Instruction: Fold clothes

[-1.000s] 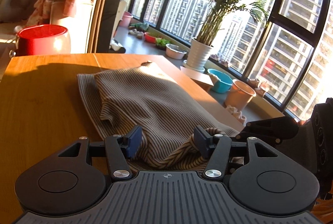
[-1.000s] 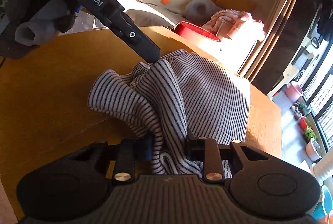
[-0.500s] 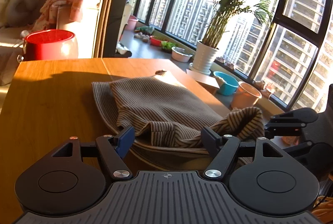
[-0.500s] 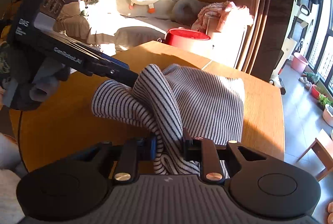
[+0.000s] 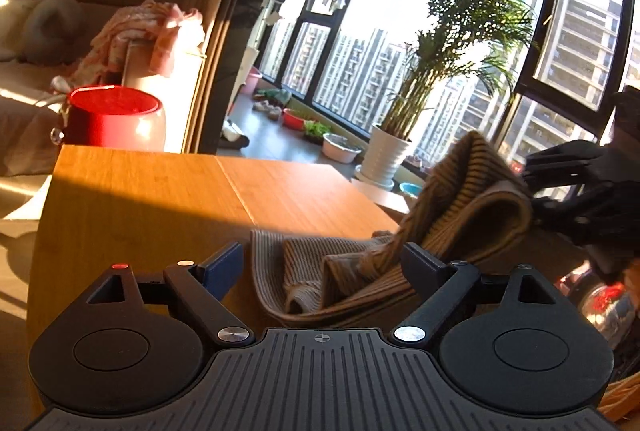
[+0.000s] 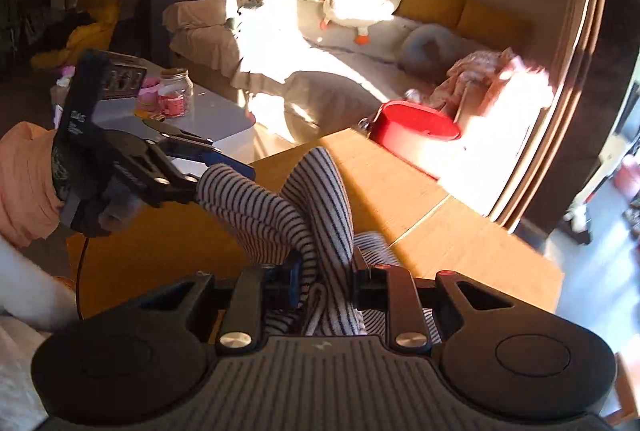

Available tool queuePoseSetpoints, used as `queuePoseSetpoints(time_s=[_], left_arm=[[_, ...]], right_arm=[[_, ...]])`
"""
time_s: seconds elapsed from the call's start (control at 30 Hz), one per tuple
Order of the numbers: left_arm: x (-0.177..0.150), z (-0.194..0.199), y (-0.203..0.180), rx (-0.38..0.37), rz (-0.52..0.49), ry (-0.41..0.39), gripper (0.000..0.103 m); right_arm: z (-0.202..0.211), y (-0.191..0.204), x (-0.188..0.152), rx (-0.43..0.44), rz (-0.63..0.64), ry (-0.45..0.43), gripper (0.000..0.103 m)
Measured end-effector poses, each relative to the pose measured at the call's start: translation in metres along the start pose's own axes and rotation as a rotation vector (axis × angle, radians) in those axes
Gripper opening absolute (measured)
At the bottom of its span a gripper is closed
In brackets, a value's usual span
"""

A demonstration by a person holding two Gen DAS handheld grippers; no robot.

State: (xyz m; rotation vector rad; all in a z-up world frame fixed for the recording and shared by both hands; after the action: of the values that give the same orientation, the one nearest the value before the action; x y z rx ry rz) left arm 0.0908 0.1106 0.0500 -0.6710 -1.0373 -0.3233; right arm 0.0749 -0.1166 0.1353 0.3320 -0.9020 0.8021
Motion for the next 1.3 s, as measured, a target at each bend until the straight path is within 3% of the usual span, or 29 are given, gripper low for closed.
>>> queuePoseSetpoints(time_s=[0.07,0.2,0.3,0.43,0.5,0.53,0.63,0.7,0.77,0.9,0.97,1.0,1.03,1.13,1.2,1.27,1.3], left_arm=[[-0.003,-0.009,0.001,-0.032,-0.01,0.021,0.097],[-0.008,-0.046,-0.004,-0.049,-0.094,0.088,0.097],[-0.011,-0.075,-0.008,-0.045,-0.176,0.134,0.097],[-0.014,-0.114,-0.002,-0.084,-0.168,0.191,0.098],[-0.015,-0.132,0.004,-0.062,-0.131,0.212,0.096],[-0.015,-0.141,0.007,-0.048,-0.11,0.222,0.085],[-0.016,-0.151,0.016,-0.024,-0.021,0.225,0.072],[-0.018,-0.151,0.018,-0.016,0.023,0.223,0.071],[-0.02,-0.15,0.017,-0.004,0.036,0.216,0.071],[-0.023,-0.147,0.02,0.009,0.107,0.206,0.071],[-0.024,-0.144,0.02,0.014,0.133,0.201,0.07],[-0.024,-0.142,0.019,0.022,0.135,0.2,0.07],[-0.024,-0.139,0.017,0.03,0.136,0.2,0.07],[-0.023,-0.124,0.015,0.03,0.139,0.186,0.069],[-0.02,-0.11,0.012,0.012,0.11,0.154,0.075],[-0.021,-0.102,0.011,-0.005,0.072,0.138,0.091],[-0.023,-0.103,0.01,-0.01,0.053,0.145,0.092]], right_arm=[[-0.035,-0.026,-0.006,0.07,-0.056,0.049,0.023],[-0.099,-0.064,-0.027,0.112,-0.144,0.118,0.024],[-0.111,-0.077,-0.041,0.16,-0.211,0.1,0.025],[-0.115,-0.094,-0.049,0.195,-0.237,0.066,0.026],[-0.111,-0.103,-0.049,0.157,-0.252,0.032,0.031],[-0.103,-0.108,-0.049,0.094,-0.267,0.004,0.037],[-0.057,-0.114,-0.052,-0.1,-0.29,-0.11,0.041],[-0.021,-0.109,-0.06,-0.191,-0.286,-0.178,0.056],[0.004,-0.1,-0.076,-0.205,-0.336,-0.21,0.06],[0.012,-0.074,-0.117,-0.124,-0.497,-0.221,0.066],[-0.003,-0.06,-0.13,-0.089,-0.546,-0.218,0.064],[-0.011,-0.056,-0.134,-0.061,-0.576,-0.215,0.041],[-0.016,-0.059,-0.135,-0.05,-0.62,-0.22,0.033],[-0.023,-0.081,-0.138,-0.047,-0.745,-0.245,0.03],[-0.027,-0.096,-0.143,-0.081,-0.793,-0.242,0.03],[-0.033,-0.102,-0.148,-0.09,-0.802,-0.24,0.03],[-0.036,-0.105,-0.15,-0.094,-0.806,-0.239,0.03]])
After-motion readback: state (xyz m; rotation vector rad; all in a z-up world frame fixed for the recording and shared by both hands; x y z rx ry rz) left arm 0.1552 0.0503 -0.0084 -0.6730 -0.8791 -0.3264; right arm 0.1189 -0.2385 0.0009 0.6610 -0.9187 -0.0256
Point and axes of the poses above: each gripper's, at about its wrist camera, not at the fingertips, and z roughly against the way its jaws point, y to its left, x to its top, the point moved 4 cm from there along -z, roughly the way its jaws point, and after that the axes turned 3 degrees about -y, right-handed, at the moved point
